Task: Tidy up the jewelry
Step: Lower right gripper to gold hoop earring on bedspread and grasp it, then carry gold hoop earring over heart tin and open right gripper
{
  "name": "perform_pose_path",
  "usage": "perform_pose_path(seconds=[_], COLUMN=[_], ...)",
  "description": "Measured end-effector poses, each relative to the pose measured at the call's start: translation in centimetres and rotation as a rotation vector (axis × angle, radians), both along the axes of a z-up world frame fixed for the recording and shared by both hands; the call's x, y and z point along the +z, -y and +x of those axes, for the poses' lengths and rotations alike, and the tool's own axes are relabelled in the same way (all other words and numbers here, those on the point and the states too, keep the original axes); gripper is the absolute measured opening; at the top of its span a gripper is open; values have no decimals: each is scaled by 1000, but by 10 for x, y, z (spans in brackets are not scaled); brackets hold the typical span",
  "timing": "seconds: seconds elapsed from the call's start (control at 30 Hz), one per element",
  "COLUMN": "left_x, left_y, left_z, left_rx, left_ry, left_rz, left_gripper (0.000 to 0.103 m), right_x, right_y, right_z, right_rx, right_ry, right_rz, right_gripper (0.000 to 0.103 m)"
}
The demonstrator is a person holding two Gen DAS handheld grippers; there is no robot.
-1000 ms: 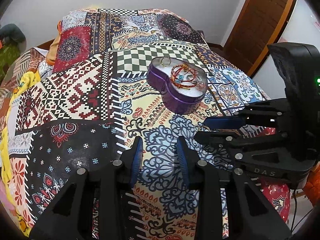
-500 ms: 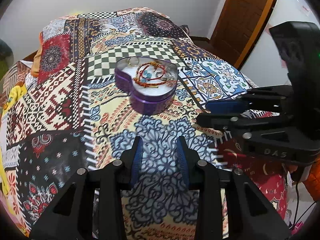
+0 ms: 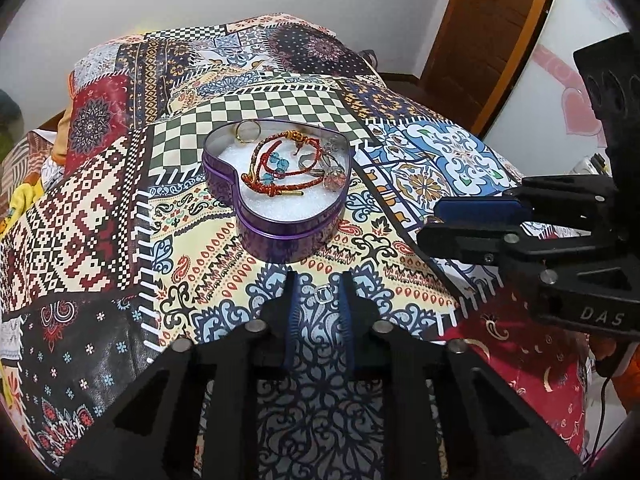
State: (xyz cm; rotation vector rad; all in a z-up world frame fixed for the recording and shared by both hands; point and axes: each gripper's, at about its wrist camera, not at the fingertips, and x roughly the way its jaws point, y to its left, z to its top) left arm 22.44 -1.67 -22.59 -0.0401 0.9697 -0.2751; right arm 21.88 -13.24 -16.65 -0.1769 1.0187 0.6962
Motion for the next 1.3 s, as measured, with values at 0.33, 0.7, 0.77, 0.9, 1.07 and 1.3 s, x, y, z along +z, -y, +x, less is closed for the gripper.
perform_pose_path(seconds=[0.33,0.7,0.77,0.9,1.07,1.3], left_x=[6,42,49,59,67,63], left_y=[-6,-26,-29,-34,-39,-42], left_z=[-5,-11,-11,-10,-5,12], left_rx=[18,63,67,75,81,78], left_ry=[18,104,124,154,181,185], left_rz=[0,-14,-10,-11,-22,-14], left_gripper=[8,8,8,8,8,8], right_x=[6,39,44,53,56,46], right_y=[2,-1,-3,-7,-13,-26], right_z=[4,5,6,8,11,22], right_rx=[-13,-22,-22,-19,-11,1], right_ry=[6,83,98,119,136,136], right_rz=[24,71,76,90,104,101], right_gripper=[23,23,23,23,23,23])
